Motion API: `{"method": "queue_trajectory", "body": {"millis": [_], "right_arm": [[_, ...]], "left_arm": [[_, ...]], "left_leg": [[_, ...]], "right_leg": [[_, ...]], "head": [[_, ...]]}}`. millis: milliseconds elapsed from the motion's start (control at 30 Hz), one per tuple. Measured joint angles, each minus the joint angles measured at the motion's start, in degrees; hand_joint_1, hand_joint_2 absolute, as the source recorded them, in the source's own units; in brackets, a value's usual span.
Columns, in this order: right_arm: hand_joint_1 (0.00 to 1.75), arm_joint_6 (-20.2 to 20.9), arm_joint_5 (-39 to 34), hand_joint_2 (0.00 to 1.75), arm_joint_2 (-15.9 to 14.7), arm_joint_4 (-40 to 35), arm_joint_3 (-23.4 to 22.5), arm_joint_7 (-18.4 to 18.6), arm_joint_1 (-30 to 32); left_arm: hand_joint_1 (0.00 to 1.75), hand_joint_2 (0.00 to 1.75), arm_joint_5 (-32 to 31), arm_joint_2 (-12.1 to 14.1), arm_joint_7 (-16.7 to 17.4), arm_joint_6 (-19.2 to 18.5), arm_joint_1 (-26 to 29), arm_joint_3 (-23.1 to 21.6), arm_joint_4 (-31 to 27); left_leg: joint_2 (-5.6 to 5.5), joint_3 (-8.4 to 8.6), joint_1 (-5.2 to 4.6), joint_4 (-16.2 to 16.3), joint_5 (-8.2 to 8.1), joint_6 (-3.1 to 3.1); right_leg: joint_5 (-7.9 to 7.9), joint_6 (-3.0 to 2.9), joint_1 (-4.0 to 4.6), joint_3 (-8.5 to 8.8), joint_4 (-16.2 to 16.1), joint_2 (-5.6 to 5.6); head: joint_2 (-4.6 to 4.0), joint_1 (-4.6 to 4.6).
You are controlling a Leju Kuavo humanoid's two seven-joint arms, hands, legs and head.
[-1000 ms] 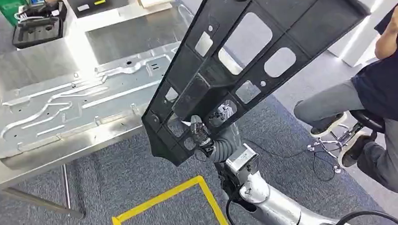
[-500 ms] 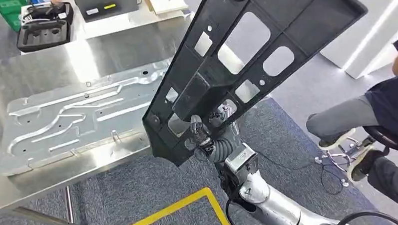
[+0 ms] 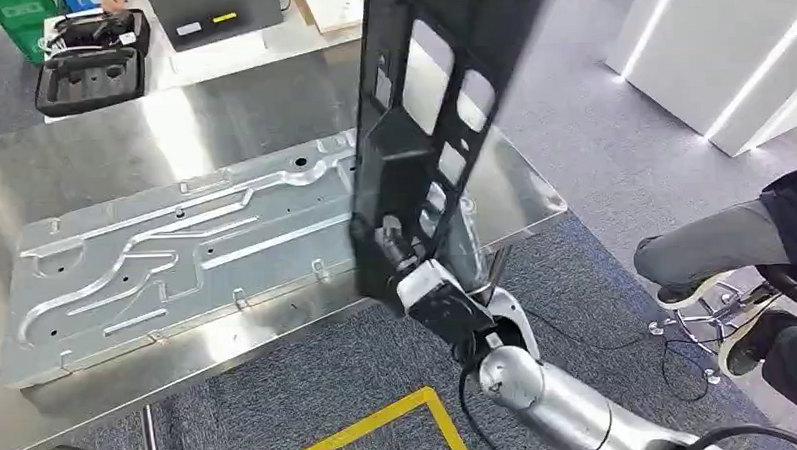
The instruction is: Take the parts from the cabinet and place them on the table.
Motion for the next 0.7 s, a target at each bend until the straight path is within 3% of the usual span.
{"method": "queue_trajectory", "body": {"millis": [33,67,100,133,200,233,267,333,367,400,433,467,533,567,667,700], "right_arm": [[1.75,0.0,3.4,1.75,-0.8,0.0,-0.4,3.3,-0.4],[1.75,0.1,7.2,1.75,-1.7,0.0,-0.8,7.1,-0.8],[1.75,0.3,10.6,1.75,-2.5,-0.2,-1.1,10.0,-1.3],[1.75,0.9,13.5,1.75,-3.2,-0.2,-1.4,13.0,-1.7],[1.75,2.4,19.1,1.75,-4.8,-0.4,-1.9,18.0,-2.6],[1.75,3.5,21.7,1.75,-5.8,-0.4,-2.2,20.6,-3.1],[1.75,5.3,24.8,1.75,-7.0,-0.4,-2.7,23.3,-3.9],[1.75,9.5,30.9,1.75,-8.5,-0.4,-3.2,29.1,-5.2],[1.75,11.5,33.2,1.75,-9.3,-0.4,-3.4,31.4,-5.5],[1.75,13.8,35.4,1.75,-10.3,-0.4,-3.5,33.8,-5.8],[1.75,15.6,37.1,1.75,-11.3,-0.2,-3.7,35.6,-6.0],[1.75,16.7,37.8,1.75,-12.0,-0.1,-3.9,36.5,-6.4],[1.75,19.6,39.1,1.75,-13.7,0.1,-4.6,38.7,-7.7],[1.75,20.9,39.5,1.75,-14.3,0.2,-5.1,39.3,-8.1],[1.75,24.8,40.2,1.75,-15.9,0.8,-7.2,39.9,-8.2],[1.75,26.5,40.5,1.75,-16.1,0.9,-7.9,40.0,-8.1]], "left_arm": [[0.00,1.75,0.0,0.0,-0.1,0.0,0.2,0.0,0.0],[0.00,1.75,0.1,0.0,-0.1,-0.1,0.2,0.0,0.0],[0.00,1.75,0.1,0.0,-0.1,-0.1,0.2,0.0,0.0],[0.00,1.75,0.2,0.0,-0.1,-0.1,0.5,0.0,0.0],[0.00,1.75,0.2,0.2,-0.1,-0.1,0.6,0.0,0.0],[0.00,1.75,0.2,0.2,-0.1,-0.1,0.6,0.0,0.0],[0.00,1.75,0.3,0.3,-0.1,-0.2,0.6,0.0,0.0],[0.00,1.75,0.5,0.4,-0.1,-0.5,0.6,0.0,0.0],[0.00,1.75,0.5,0.4,0.0,-0.5,0.7,0.0,0.0],[0.00,1.75,0.6,0.4,0.0,-0.6,0.8,0.0,0.0],[0.00,1.75,0.7,0.4,0.0,-0.6,0.9,0.0,0.0],[0.00,1.75,0.7,0.4,0.0,-0.6,1.1,0.0,0.0],[0.00,1.75,0.8,0.4,0.0,-0.7,1.1,0.0,0.0],[0.00,1.75,0.9,0.4,0.0,-0.7,1.0,0.0,0.0],[0.00,1.75,1.2,0.5,0.0,-0.8,1.1,0.1,0.0],[0.00,1.75,1.2,0.5,0.0,-0.8,1.2,0.1,0.0]], "left_leg": [[0.10,0.97,0.43,-3.9,2.28,-0.57],[0.24,0.59,-0.37,-4.0,-0.56,-0.64],[0.39,1.01,-0.60,-3.4,-0.36,0.51],[0.17,0.84,-0.80,-3.2,0.90,1.25],[0.21,1.07,-0.94,-3.3,1.06,2.33],[0.23,1.40,-0.95,-3.6,1.17,2.77],[0.21,1.44,-1.11,-3.6,1.07,3.23],[0.23,1.45,-1.50,-3.6,0.92,3.85],[0.22,1.46,-1.77,-3.6,0.80,4.09],[0.19,1.51,-2.03,-3.5,0.74,4.23],[0.10,1.67,-2.27,-3.5,0.64,4.40],[0.03,1.83,-2.48,-3.5,0.53,4.55],[-0.09,2.07,-2.68,-3.4,0.29,4.53],[-0.16,1.89,-3.19,-3.2,0.18,4.39],[-0.22,1.77,-2.97,-3.4,0.27,4.04],[-0.26,1.84,-3.10,-3.4,0.15,3.79]], "right_leg": [[-0.45,0.59,-0.17,0.19,0.2,0.01],[-0.56,0.93,-0.30,0.15,0.7,0.09],[-0.85,1.51,-0.08,-0.41,0.8,0.13],[-1.15,1.99,-0.08,-0.26,1.0,0.11],[-1.42,2.77,-0.54,0.11,0.9,0.11],[-2.42,2.82,-0.70,-0.44,2.2,-0.11],[-4.24,2.69,-0.49,-1.79,5.2,-0.28],[-8.11,2.50,0.00,-6.40,14.3,-0.26],[-9.10,2.40,0.23,-8.42,18.0,-0.26],[-8.86,2.23,0.40,-9.49,19.4,-0.27],[-7.04,1.88,0.62,-9.10,17.9,-0.27],[-4.63,1.47,0.80,-7.61,14.3,-0.26],[0.27,0.43,1.37,-3.03,3.9,-0.26],[-0.64,0.15,1.78,-2.22,2.4,-0.27],[-0.46,0.04,1.74,-1.96,1.8,-0.20],[-0.22,-0.32,1.39,-1.80,1.3,-0.20]], "head": [[0.00,0.02],[0.00,-0.29],[0.00,-0.26],[0.00,-0.20],[0.00,-0.24],[0.00,-0.20],[0.00,-0.20],[0.00,-0.15],[0.00,-0.15],[0.00,-0.17],[0.00,-0.15],[0.00,-0.17],[0.00,-0.17],[0.00,-0.20],[0.00,-0.20],[0.00,-0.15]]}}
